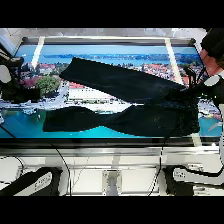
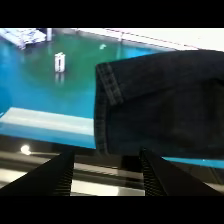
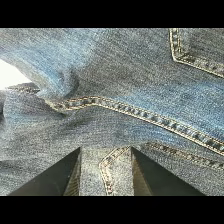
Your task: Fold the clothes and pants, and hang the long-sleeved shirts on hangers.
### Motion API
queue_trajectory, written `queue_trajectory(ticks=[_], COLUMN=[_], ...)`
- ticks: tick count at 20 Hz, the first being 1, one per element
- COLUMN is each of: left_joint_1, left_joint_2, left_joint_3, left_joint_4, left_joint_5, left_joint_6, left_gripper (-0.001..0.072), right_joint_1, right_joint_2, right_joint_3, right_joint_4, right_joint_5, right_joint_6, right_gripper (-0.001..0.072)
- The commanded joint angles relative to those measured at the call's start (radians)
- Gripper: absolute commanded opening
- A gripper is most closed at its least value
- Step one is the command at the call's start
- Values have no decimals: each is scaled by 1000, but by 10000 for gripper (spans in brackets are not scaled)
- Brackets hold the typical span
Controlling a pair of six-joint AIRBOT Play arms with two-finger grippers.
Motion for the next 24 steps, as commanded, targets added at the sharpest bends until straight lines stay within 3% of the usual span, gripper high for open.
queue_trajectory(ticks=[1, 3, 5, 8, 14, 17, 20, 24], left_joint_1=[19, -47, -116, -170, -184, -251, -324, -361], left_joint_2=[-7, 51, 113, 195, 302, 303, 303, 298], left_joint_3=[1, -11, -65, -224, -627, -668, -668, -671], left_joint_4=[-59, -49, -24, 106, 116, 153, 151, 145], left_joint_5=[5, 7, 33, 4, 7, 64, 159, 281], left_joint_6=[263, 448, 521, 522, 607, 615, 698, 705], left_gripper=[455, 391, 349, 357, 359, 359, 360, 358], right_joint_1=[1, 1, 1, 1, 1, 1, 1, 1], right_joint_2=[0, 0, 0, 0, 0, 0, 0, 0], right_joint_3=[0, 0, 0, 0, 0, 0, 0, 0], right_joint_4=[-2, -3, -6, -5, -5, -5, -1, 0], right_joint_5=[6, 22, 37, 63, 63, 63, 73, 87], right_joint_6=[-1, -3, -10, -10, -9, -9, -9, -9], right_gripper=[331, 331, 331, 332, 332, 331, 332, 332])
